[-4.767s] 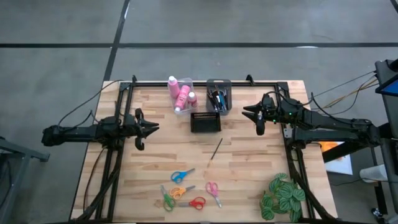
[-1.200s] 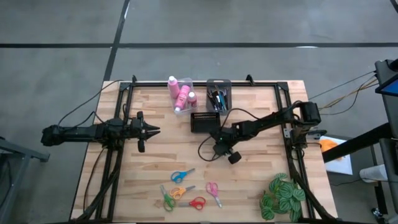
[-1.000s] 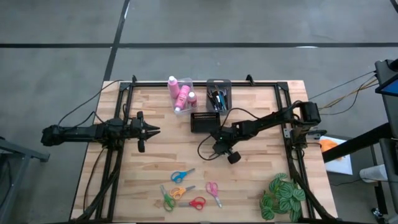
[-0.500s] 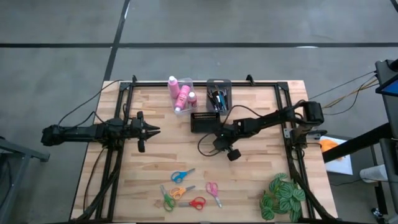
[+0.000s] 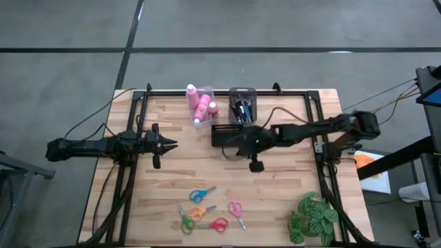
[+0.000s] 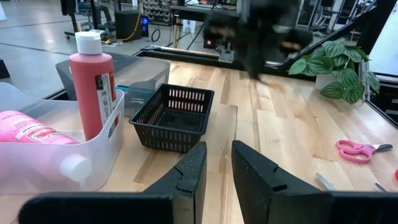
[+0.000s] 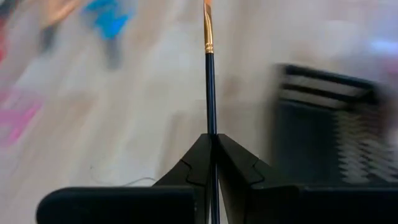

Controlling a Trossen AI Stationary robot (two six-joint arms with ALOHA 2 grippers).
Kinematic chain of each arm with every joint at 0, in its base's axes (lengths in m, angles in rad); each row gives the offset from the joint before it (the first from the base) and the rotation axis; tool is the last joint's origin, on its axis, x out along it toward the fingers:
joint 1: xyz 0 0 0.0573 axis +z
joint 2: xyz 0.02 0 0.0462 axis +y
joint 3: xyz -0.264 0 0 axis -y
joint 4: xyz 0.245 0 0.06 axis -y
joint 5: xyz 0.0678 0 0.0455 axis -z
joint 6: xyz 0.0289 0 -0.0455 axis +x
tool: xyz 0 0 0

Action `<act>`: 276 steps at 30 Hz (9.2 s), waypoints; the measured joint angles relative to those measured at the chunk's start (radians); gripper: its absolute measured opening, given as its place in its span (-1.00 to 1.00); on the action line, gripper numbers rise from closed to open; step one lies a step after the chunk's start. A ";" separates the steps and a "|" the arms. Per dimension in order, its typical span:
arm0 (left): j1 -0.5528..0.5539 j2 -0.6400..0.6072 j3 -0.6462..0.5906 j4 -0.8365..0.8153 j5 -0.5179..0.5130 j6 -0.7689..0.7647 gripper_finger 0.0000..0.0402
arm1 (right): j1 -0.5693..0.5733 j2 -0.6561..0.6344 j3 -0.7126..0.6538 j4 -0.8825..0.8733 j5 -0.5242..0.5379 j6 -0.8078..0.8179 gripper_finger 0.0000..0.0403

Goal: Pick & Place Paint Supplies
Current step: Put the black paint brush into the gray bin, then put the pink scissors into the black bin

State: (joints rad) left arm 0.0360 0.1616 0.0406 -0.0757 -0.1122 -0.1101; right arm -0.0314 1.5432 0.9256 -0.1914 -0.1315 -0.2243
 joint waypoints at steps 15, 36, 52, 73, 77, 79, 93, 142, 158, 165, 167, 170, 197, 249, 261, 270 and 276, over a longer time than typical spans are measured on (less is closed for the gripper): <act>0.000 0.000 0.000 0.000 0.000 0.000 -0.61 | -0.259 -0.213 0.002 0.009 0.287 0.631 -0.92; 0.000 0.000 0.000 0.000 0.000 0.000 -0.61 | -0.476 0.045 0.002 0.095 0.340 0.854 -0.92; 0.000 0.000 0.000 0.000 0.000 0.000 -0.61 | -0.513 0.102 0.002 0.154 0.258 0.913 -0.71; 0.000 0.000 0.000 0.000 0.000 0.000 -0.61 | -0.499 0.001 0.002 0.178 0.185 0.758 -0.57; 0.000 0.000 0.000 0.000 0.000 0.000 -0.61 | -0.460 -0.097 0.002 0.217 0.183 0.642 -0.57; 0.000 0.000 0.000 0.000 0.000 0.000 -0.61 | -0.429 -0.150 0.002 0.248 0.182 0.567 -0.57; 0.000 0.000 0.000 0.000 0.000 0.000 -0.61 | -0.179 -0.486 -0.090 0.254 0.189 0.354 -0.57; 0.000 0.000 0.000 0.000 0.000 0.000 -0.61 | 0.446 0.437 0.815 -0.853 0.227 1.428 -0.57; 0.000 0.000 0.000 0.000 0.000 0.000 -0.61 | 0.508 0.521 0.785 -0.812 0.210 1.565 -0.31; 0.000 0.000 0.000 0.000 0.000 0.000 -0.61 | 0.509 0.550 0.740 -0.756 0.210 1.525 -0.25; 0.000 0.000 0.000 0.000 0.000 0.000 -0.61 | 0.509 0.563 0.738 -0.753 0.209 1.524 -0.25; 0.000 0.000 0.000 0.000 0.000 0.000 -0.61 | 0.509 0.569 0.736 -0.744 0.210 1.526 -0.24; 0.000 0.000 0.000 0.000 0.000 0.000 -0.61 | 0.509 0.569 0.579 -0.555 0.198 1.533 -0.25; 0.000 0.000 0.000 0.000 0.000 0.000 -0.61 | 0.482 0.551 0.557 -0.639 0.183 1.534 -0.92; 0.000 0.000 0.000 0.000 0.000 0.000 -0.61 | 0.455 0.437 0.562 -0.646 0.240 1.592 -0.92; 0.000 0.000 0.000 0.000 0.000 0.000 -0.61 | 0.368 0.273 0.542 -0.671 0.319 1.516 -0.92; 0.000 0.000 0.000 0.001 0.000 0.000 -0.61 | 0.277 0.179 0.528 -0.693 0.363 1.373 -0.92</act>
State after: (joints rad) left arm 0.0357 0.1616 0.0402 -0.0750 -0.1123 -0.1098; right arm 0.2456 1.7225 1.4540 -0.8845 0.2311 1.1491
